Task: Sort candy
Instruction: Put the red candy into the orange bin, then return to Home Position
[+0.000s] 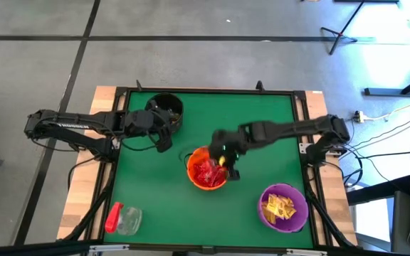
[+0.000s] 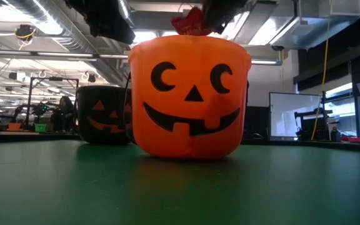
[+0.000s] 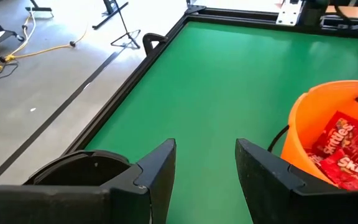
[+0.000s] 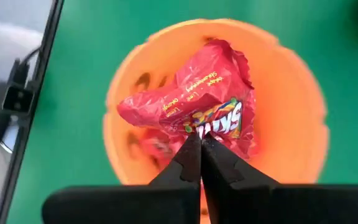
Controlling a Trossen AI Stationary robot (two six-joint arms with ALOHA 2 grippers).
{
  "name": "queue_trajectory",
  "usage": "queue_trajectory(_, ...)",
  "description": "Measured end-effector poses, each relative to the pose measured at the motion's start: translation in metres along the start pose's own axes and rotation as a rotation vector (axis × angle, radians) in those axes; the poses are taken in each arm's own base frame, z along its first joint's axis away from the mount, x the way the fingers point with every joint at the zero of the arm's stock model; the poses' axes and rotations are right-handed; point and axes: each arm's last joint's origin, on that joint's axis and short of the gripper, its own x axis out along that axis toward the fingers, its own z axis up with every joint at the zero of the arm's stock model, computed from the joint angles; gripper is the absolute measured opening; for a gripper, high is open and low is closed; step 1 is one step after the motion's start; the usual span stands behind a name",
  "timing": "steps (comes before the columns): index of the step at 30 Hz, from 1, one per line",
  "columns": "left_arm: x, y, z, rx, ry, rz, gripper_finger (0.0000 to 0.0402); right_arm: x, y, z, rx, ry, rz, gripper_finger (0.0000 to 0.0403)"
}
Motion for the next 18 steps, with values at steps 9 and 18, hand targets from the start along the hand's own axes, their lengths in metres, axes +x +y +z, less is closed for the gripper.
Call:
queue_trajectory(9,-0.001,-0.003,0.000,-0.018,-0.007,-0.013,0.0157,0.009,0.039,0.003,-0.057,-0.035,-0.035,0.0019)
queue_trajectory(18,-0.001,-0.004,0.001,-0.042,-0.006,-0.048,0.0157,0.008,0.026,0.002,-0.011,-0.020,-0.150,0.0174)
